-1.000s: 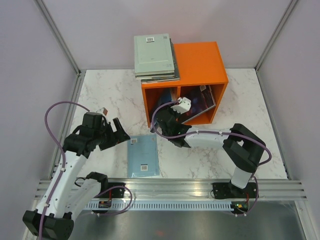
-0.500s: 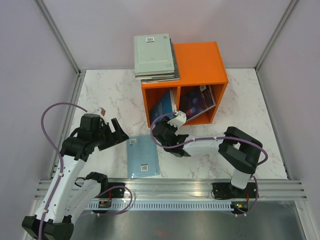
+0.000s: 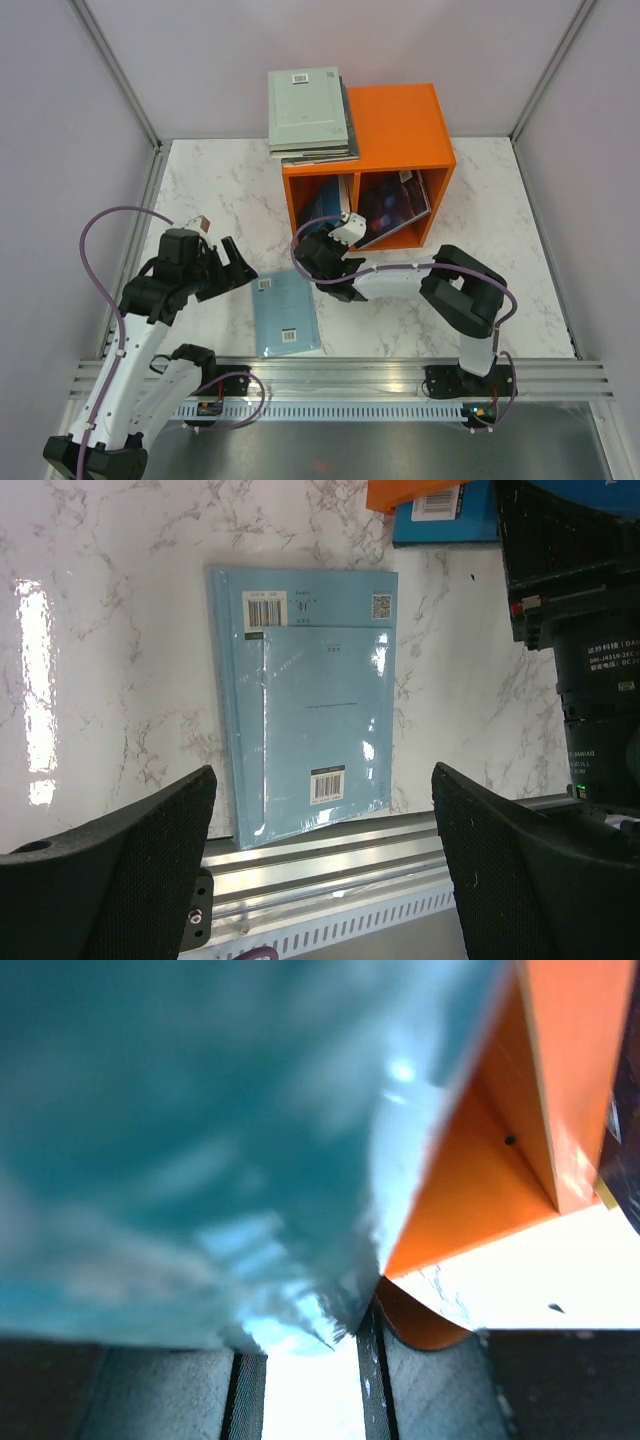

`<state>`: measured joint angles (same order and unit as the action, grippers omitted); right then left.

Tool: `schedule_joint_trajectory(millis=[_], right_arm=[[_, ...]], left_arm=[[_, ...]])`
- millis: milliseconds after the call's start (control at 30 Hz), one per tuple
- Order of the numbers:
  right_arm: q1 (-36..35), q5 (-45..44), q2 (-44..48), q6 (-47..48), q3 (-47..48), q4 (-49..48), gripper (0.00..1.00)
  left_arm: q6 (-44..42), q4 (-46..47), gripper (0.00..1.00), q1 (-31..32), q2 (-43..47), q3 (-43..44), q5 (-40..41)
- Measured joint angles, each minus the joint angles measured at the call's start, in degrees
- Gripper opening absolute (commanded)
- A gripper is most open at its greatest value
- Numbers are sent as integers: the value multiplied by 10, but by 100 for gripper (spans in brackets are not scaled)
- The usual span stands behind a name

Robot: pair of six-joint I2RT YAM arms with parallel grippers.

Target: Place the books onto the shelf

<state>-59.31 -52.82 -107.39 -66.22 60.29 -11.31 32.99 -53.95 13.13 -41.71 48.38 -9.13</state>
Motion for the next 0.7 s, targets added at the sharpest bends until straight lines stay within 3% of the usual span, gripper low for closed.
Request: schedule_joint_trajectory(millis=[233, 300, 333, 400, 433, 700], right_arm=[[19, 6, -32, 3, 44, 3, 0], [21, 3, -39, 5, 53, 3, 13], [21, 2, -41, 5, 56, 4, 33], [21, 3, -42, 6, 57, 4, 48], [21, 4, -42, 5, 57, 4, 63], [17, 78, 18, 10, 5, 41, 98]], left_arm=[[0, 0, 91, 0, -2, 0, 0], [0, 0, 91, 0, -3, 0, 0], [0, 0, 91, 0, -5, 0, 0], [0, 0, 91, 0, -9, 0, 0], [0, 0, 91, 0, -10, 0, 0], [0, -2, 91, 0, -13, 0, 0]])
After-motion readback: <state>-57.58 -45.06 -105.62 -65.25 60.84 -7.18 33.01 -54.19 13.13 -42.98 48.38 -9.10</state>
